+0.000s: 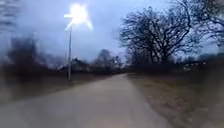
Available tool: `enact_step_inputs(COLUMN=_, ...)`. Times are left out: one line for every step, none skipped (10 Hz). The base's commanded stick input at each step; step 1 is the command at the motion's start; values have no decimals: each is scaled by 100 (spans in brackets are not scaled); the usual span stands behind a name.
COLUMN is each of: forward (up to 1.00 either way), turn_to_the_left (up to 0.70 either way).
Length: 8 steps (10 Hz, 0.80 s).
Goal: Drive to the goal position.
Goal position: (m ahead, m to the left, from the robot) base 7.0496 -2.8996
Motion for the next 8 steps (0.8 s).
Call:
enact_step_inputs(forward=100, turn_to_the_left=4)
enact_step_inputs(forward=100, turn_to_the_left=4)
enact_step_inputs(forward=100, turn_to_the_left=4)
enact_step_inputs(forward=100, turn_to_the_left=4)
enact_step_inputs(forward=100, turn_to_the_left=4)
enact_step_inputs(forward=100, turn_to_the_left=4)
enact_step_inputs(forward=100, turn_to_the_left=4)
enact_step_inputs(forward=100, turn_to_the_left=4)
